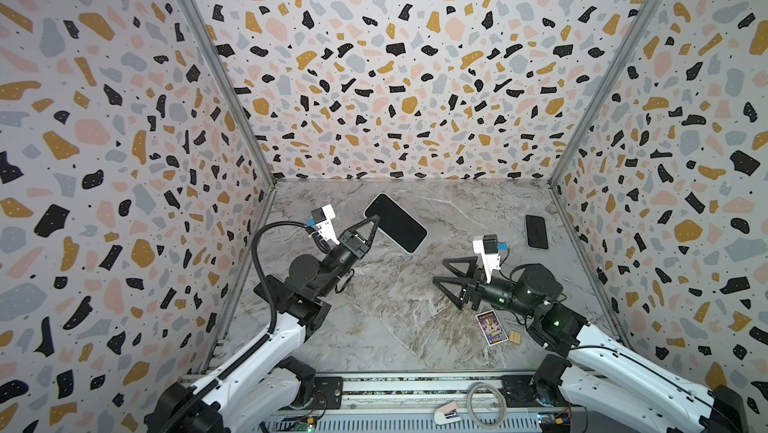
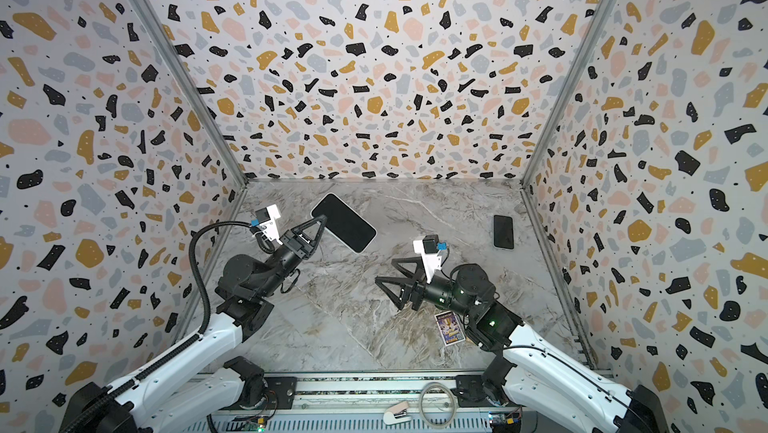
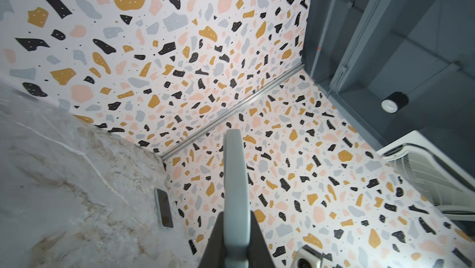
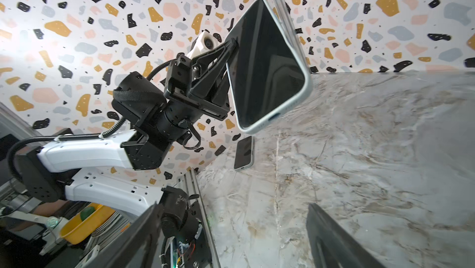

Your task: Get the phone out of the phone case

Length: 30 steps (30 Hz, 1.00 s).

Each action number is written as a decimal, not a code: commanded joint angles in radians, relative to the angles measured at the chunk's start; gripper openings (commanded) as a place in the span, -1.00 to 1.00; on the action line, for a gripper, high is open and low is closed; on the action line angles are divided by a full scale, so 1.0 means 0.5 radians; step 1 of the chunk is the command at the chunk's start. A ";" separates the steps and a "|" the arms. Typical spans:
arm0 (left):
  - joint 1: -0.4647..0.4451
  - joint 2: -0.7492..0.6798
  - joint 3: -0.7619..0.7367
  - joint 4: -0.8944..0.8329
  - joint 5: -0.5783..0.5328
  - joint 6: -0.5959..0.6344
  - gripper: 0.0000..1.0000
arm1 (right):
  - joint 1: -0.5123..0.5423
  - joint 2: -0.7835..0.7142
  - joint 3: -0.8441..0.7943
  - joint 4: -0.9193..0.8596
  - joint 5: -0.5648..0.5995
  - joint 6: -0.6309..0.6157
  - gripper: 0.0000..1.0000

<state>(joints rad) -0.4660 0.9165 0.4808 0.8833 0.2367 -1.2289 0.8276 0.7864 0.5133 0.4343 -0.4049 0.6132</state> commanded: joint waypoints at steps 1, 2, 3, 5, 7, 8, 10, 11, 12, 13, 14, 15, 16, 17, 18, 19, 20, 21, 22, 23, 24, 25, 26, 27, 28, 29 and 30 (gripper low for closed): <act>0.005 -0.098 -0.081 0.414 -0.110 -0.186 -1.00 | 0.085 0.038 -0.030 0.461 -0.023 0.088 0.74; 0.005 -0.121 -0.100 0.426 -0.125 -0.197 -1.00 | 0.114 0.060 -0.035 0.503 0.014 0.090 0.72; 0.003 -0.137 -0.110 0.427 -0.129 -0.203 -1.00 | 0.130 0.085 -0.039 0.540 0.033 0.094 0.70; 0.002 -0.180 -0.128 0.420 -0.136 -0.208 -1.00 | 0.144 0.149 -0.044 0.640 0.030 0.127 0.66; -0.004 -0.224 -0.145 0.395 -0.159 -0.220 -1.00 | 0.160 0.231 -0.049 0.786 0.008 0.173 0.62; -0.004 -0.238 -0.155 0.396 -0.169 -0.224 -1.00 | 0.164 0.276 -0.049 0.865 -0.002 0.196 0.61; -0.008 -0.261 -0.167 0.394 -0.181 -0.238 -1.00 | 0.169 0.373 -0.044 1.004 -0.023 0.247 0.55; -0.008 -0.270 -0.172 0.394 -0.187 -0.242 -1.00 | 0.169 0.427 -0.029 1.055 -0.033 0.268 0.51; -0.010 -0.274 -0.173 0.397 -0.188 -0.246 -1.00 | 0.170 0.473 -0.009 1.086 -0.045 0.281 0.48; -0.013 -0.277 -0.176 0.405 -0.188 -0.251 -1.00 | 0.171 0.525 0.008 1.131 -0.062 0.296 0.44; -0.016 -0.281 -0.179 0.408 -0.188 -0.254 -1.00 | 0.174 0.570 0.021 1.177 -0.072 0.312 0.42; -0.016 -0.283 -0.185 0.411 -0.192 -0.261 -1.00 | 0.174 0.597 0.034 1.209 -0.074 0.324 0.40; -0.020 -0.288 -0.191 0.421 -0.197 -0.264 -1.00 | 0.175 0.629 0.048 1.232 -0.070 0.333 0.39; -0.022 -0.293 -0.195 0.422 -0.201 -0.268 -1.00 | 0.176 0.646 0.059 1.245 -0.061 0.336 0.37; -0.025 -0.296 -0.198 0.420 -0.205 -0.268 -1.00 | 0.176 0.660 0.068 1.255 -0.056 0.336 0.35; -0.028 -0.299 -0.201 0.417 -0.209 -0.264 -1.00 | 0.175 0.672 0.074 1.282 -0.051 0.342 0.34; -0.033 -0.301 -0.205 0.417 -0.214 -0.260 -1.00 | 0.175 0.680 0.075 1.308 -0.053 0.350 0.33; -0.037 -0.298 -0.210 0.418 -0.216 -0.258 -1.00 | 0.174 0.690 0.077 1.334 -0.055 0.361 0.32; -0.041 -0.296 -0.215 0.417 -0.219 -0.255 -1.00 | 0.175 0.700 0.088 1.347 -0.063 0.372 0.31; -0.043 -0.294 -0.221 0.423 -0.227 -0.252 -1.00 | 0.173 0.718 0.104 1.351 -0.075 0.381 0.30; -0.047 -0.291 -0.225 0.431 -0.231 -0.253 -1.00 | 0.172 0.733 0.116 1.357 -0.085 0.390 0.28; -0.052 -0.288 -0.228 0.435 -0.234 -0.250 -1.00 | 0.171 0.752 0.131 1.367 -0.100 0.399 0.27; -0.059 -0.284 -0.228 0.442 -0.236 -0.248 -1.00 | 0.171 0.771 0.138 1.389 -0.113 0.415 0.26; -0.063 -0.281 -0.232 0.446 -0.236 -0.244 -1.00 | 0.172 0.786 0.144 1.411 -0.121 0.431 0.24; -0.067 -0.281 -0.232 0.451 -0.240 -0.240 -1.00 | 0.172 0.797 0.148 1.426 -0.118 0.443 0.22; -0.076 -0.279 -0.232 0.454 -0.243 -0.234 -1.00 | 0.170 0.808 0.151 1.444 -0.117 0.453 0.19; -0.082 -0.278 -0.232 0.456 -0.246 -0.224 -1.00 | 0.165 0.824 0.154 1.463 -0.121 0.468 0.16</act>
<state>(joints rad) -0.4957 0.7914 0.3637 0.9741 0.1261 -1.3476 0.9100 1.1912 0.5571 1.0977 -0.4450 0.8188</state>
